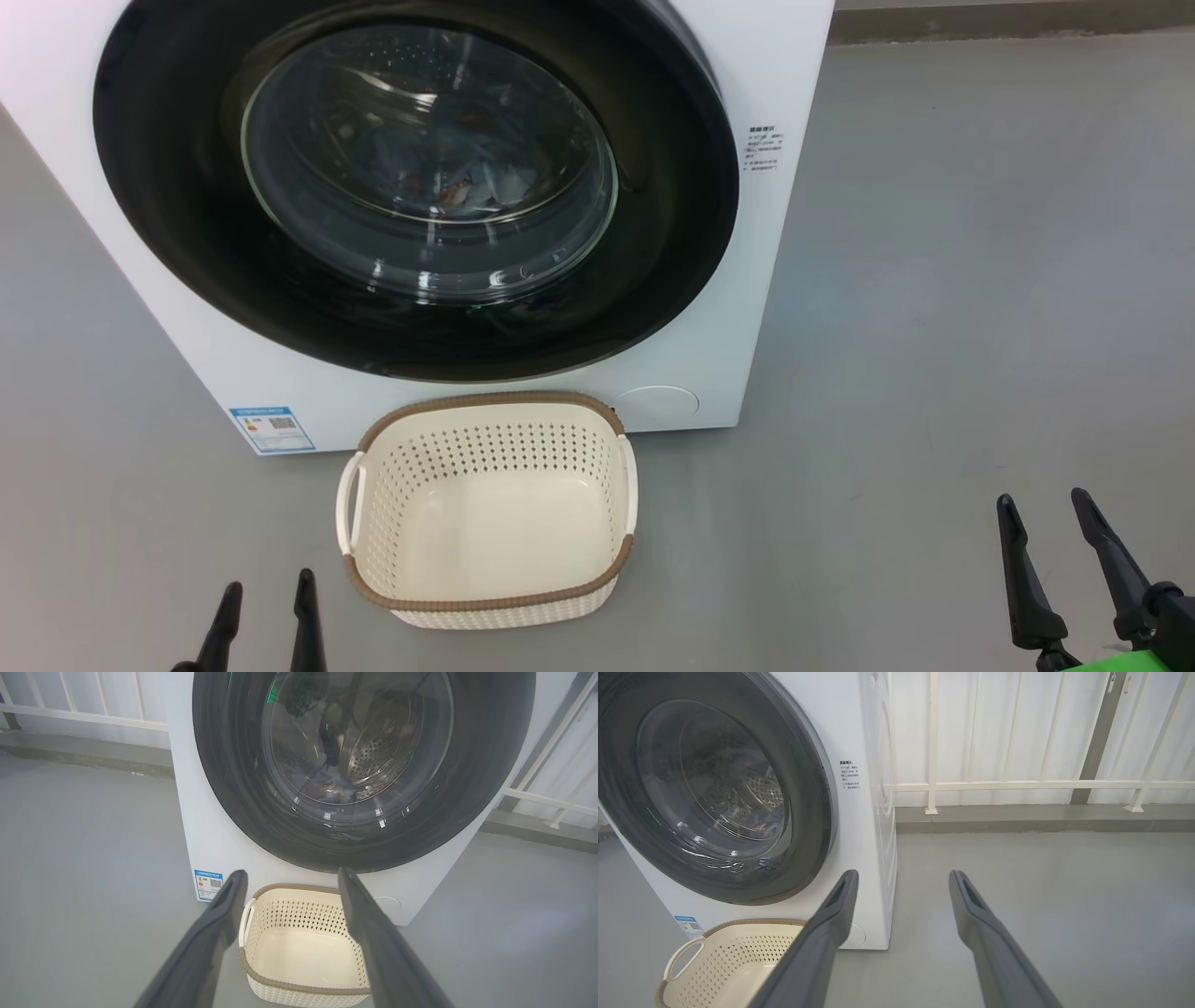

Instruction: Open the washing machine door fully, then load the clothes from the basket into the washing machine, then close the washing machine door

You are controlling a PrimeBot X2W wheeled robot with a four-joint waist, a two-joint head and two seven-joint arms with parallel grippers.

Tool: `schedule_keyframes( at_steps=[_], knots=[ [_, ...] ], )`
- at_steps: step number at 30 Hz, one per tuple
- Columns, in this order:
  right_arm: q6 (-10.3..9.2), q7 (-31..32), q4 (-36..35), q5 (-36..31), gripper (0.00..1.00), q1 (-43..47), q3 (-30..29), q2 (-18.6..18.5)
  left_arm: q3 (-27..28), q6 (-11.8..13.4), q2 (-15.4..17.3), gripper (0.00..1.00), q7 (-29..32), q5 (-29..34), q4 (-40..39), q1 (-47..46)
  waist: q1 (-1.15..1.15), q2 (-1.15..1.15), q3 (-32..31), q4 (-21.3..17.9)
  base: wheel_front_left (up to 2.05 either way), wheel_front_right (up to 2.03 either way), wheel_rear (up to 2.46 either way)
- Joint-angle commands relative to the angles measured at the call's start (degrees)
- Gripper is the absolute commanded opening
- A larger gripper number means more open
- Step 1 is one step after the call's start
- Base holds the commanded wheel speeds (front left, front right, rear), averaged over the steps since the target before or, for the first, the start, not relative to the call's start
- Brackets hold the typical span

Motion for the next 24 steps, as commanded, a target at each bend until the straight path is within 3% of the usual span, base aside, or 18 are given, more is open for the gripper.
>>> schedule_keyframes(
  at_steps=[1,19,20,24],
  knots=[
    [-0.33,-0.3,-1.2,-0.5,1.00,-0.9,1.3,-0.8,2.0,-0.2,0.5,1.00,-0.4,0.2,-1.4,-0.5,0.00,0.00,0.1,-0.1,0.00,0.00,0.00],
    [-0.33,-0.3,-1.1,-0.4,1.00,-1.5,2.0,-1.0,2.2,-0.3,0.5,1.00,-0.4,0.4,-1.5,-0.7,0.00,0.00,0.3,0.9,0.00,0.00,0.00],
    [0.00,0.0,0.1,0.0,0.00,-0.1,0.3,0.0,0.2,-0.1,0.0,0.00,0.0,0.0,0.0,0.0,0.00,0.00,0.3,0.9,0.00,0.00,0.00],
    [0.02,0.1,3.1,0.1,0.00,0.1,0.3,0.8,-0.3,-0.1,-0.6,0.00,0.1,-0.2,2.8,0.0,0.00,0.00,0.3,1.0,0.00,0.00,0.00]
  ],
)
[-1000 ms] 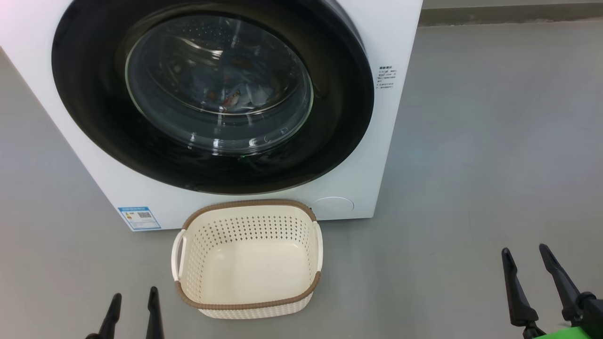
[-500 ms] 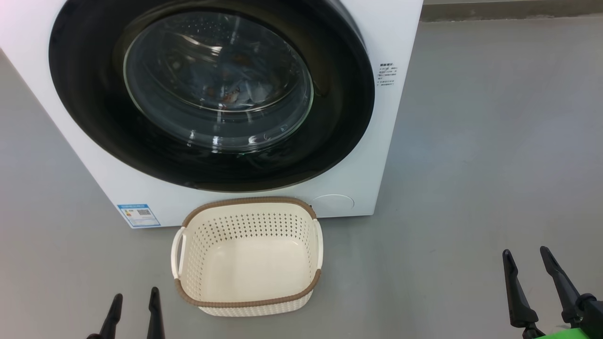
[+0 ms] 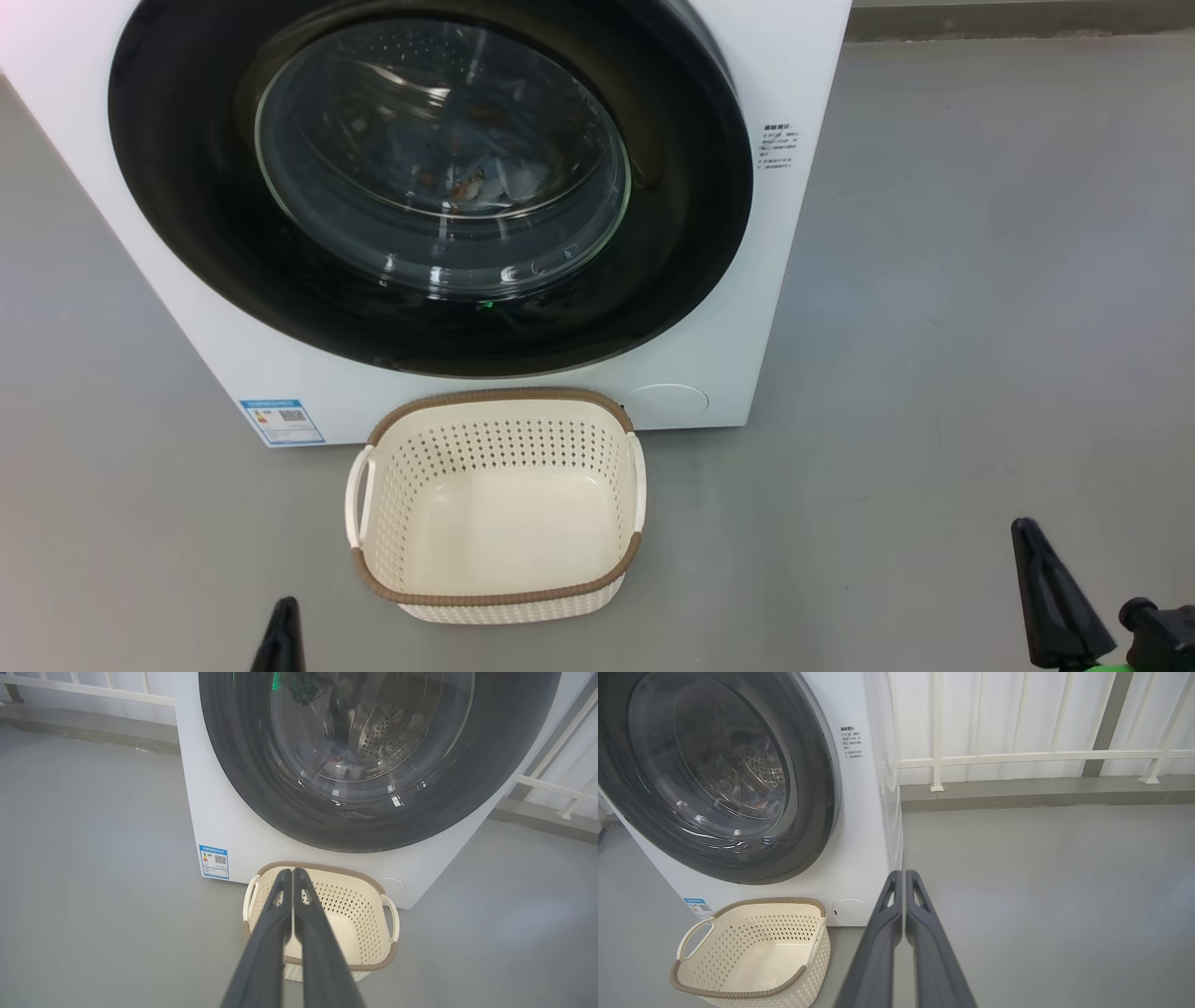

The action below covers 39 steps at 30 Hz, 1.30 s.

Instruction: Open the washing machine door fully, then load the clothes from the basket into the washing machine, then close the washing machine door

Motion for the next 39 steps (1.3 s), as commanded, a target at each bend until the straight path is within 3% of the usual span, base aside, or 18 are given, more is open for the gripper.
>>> schedule_keyframes(
  at_steps=[1,7,11,39],
  knots=[
    [0.00,0.2,-0.4,0.8,0.00,-0.1,0.0,-0.1,0.2,0.0,0.1,0.00,0.2,-0.8,-0.4,-0.2,0.00,0.00,0.0,0.0,0.00,0.00,0.00],
    [-0.02,1.2,0.0,4.8,0.00,-0.6,0.2,0.0,0.5,-0.2,0.2,0.00,1.2,-4.4,-0.1,-0.7,0.13,0.00,-0.2,0.1,0.00,0.00,0.00],
    [-0.03,1.9,0.3,7.4,0.00,-1.1,0.3,0.1,0.7,-0.3,0.2,0.00,1.9,-6.8,0.1,-1.2,0.01,0.00,-0.2,0.1,0.00,0.00,0.00],
    [-0.11,6.5,2.4,25.2,0.00,-3.8,0.9,0.5,2.3,-1.1,0.5,0.00,6.4,-23.1,1.6,-4.2,0.00,0.00,-0.5,0.3,0.00,0.00,0.00]
  ],
)
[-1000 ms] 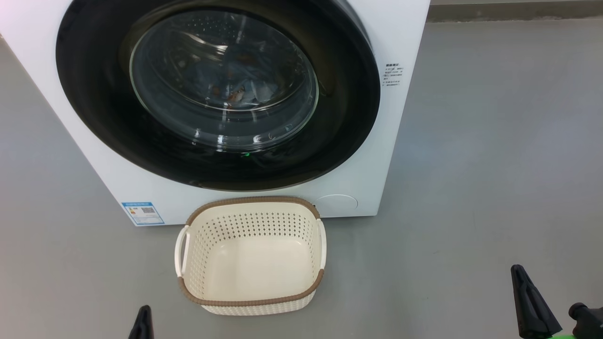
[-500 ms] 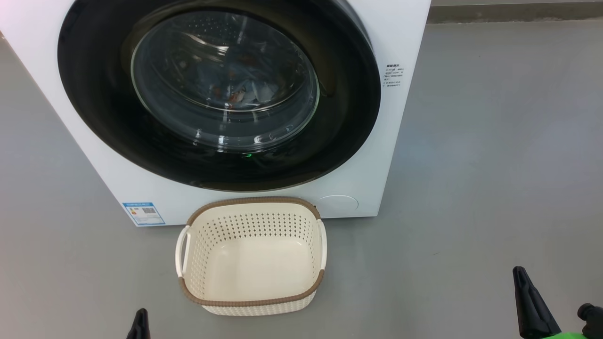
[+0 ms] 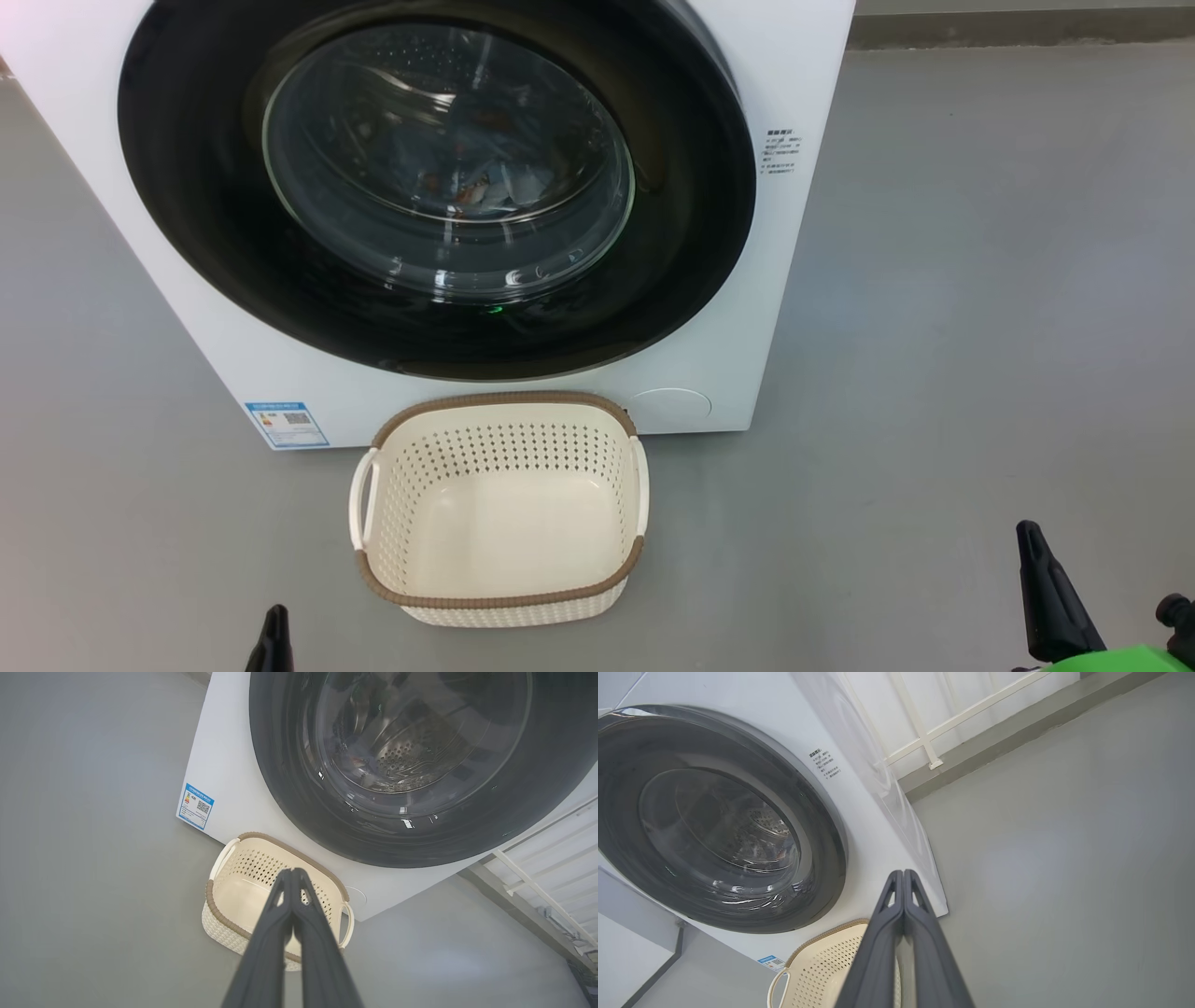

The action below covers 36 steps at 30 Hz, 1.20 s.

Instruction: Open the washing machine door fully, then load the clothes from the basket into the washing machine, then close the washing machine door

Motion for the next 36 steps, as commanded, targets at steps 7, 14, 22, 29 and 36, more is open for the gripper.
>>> schedule_keyframes(
  at_steps=[7,14,22,29,36],
  knots=[
    [-0.13,1.5,-0.7,5.5,0.00,-2.7,0.7,-0.4,1.3,-0.4,1.0,0.00,1.2,-4.9,-0.7,-3.0,0.00,0.00,-0.1,0.1,0.00,0.00,0.00],
    [-0.15,2.7,-0.1,10.1,0.00,-3.4,0.9,-0.3,1.8,-0.6,1.1,0.00,2.4,-9.1,-0.3,-3.8,0.00,0.00,-0.2,0.1,0.00,0.00,0.00],
    [-0.17,4.1,0.5,15.4,0.00,-4.2,1.0,-0.1,2.2,-0.9,1.1,0.00,3.7,-13.9,0.1,-4.7,0.00,0.00,-0.3,0.2,0.00,0.00,0.00],
    [-0.19,5.3,1.0,20.0,0.00,-4.8,1.2,0.0,2.6,-1.1,1.2,0.00,4.9,-18.1,0.5,-5.4,0.00,0.00,-0.4,0.2,0.00,0.00,0.00],
    [-0.21,6.3,1.4,23.9,0.00,-5.4,1.3,0.1,3.0,-1.2,1.2,0.00,5.9,-21.7,0.8,-6.1,0.00,0.00,-0.4,0.3,0.00,0.00,0.00]
  ],
)
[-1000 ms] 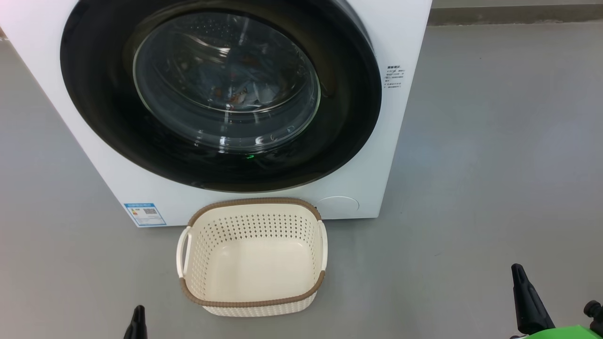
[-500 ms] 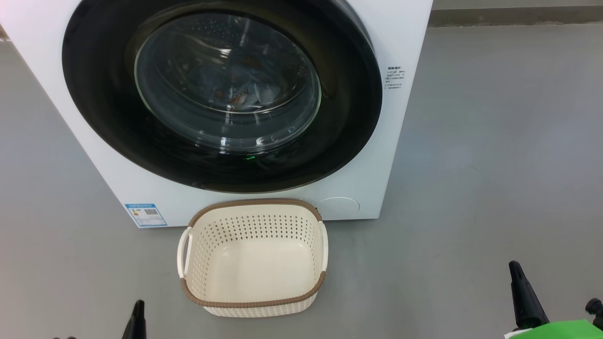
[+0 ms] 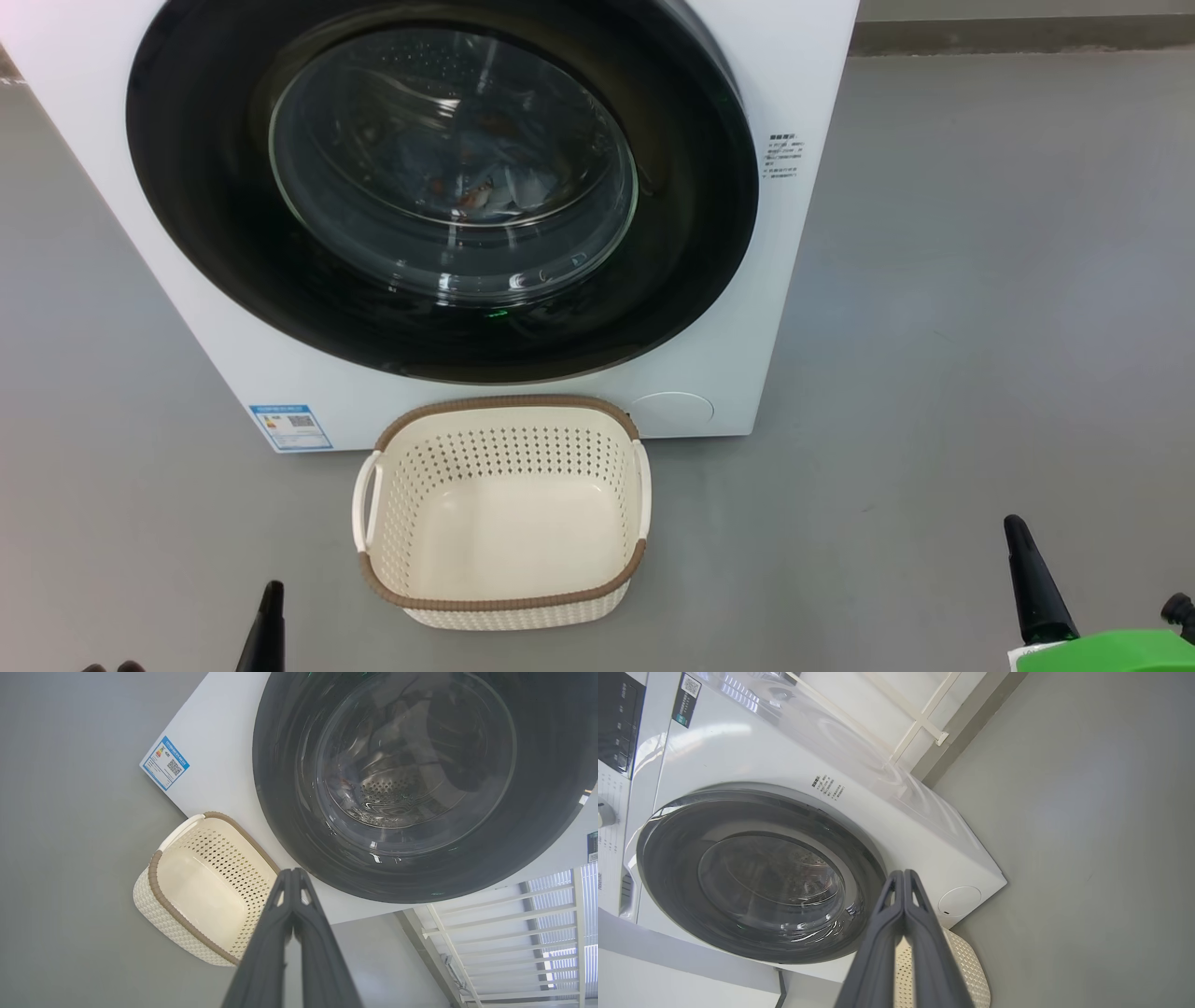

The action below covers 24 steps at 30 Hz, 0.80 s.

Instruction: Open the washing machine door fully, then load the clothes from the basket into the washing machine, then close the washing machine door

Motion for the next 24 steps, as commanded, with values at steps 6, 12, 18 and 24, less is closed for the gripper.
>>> schedule_keyframes(
  at_steps=[6,12,18,24],
  knots=[
    [-0.21,1.3,-0.6,5.6,0.00,-3.7,0.9,-0.1,1.7,-0.7,1.2,0.00,1.4,-5.2,-0.7,-3.2,0.00,0.00,-0.1,0.1,0.00,0.00,0.00],
    [-0.23,2.3,-0.2,9.5,0.00,-4.3,1.0,0.0,2.1,-0.9,1.2,0.00,2.4,-8.8,-0.4,-3.8,0.00,0.00,-0.2,0.1,0.00,0.00,0.00],
    [-0.25,3.3,0.3,13.5,0.00,-4.9,1.1,0.1,2.4,-1.0,1.3,0.00,3.4,-12.4,-0.1,-4.5,0.00,0.00,-0.2,0.2,0.00,0.00,0.00],
    [-0.26,4.3,0.7,17.4,0.00,-5.5,1.3,0.2,2.8,-1.2,1.3,0.00,4.4,-16.0,0.2,-5.1,0.00,0.00,-0.3,0.2,0.00,0.00,0.00]
  ],
)
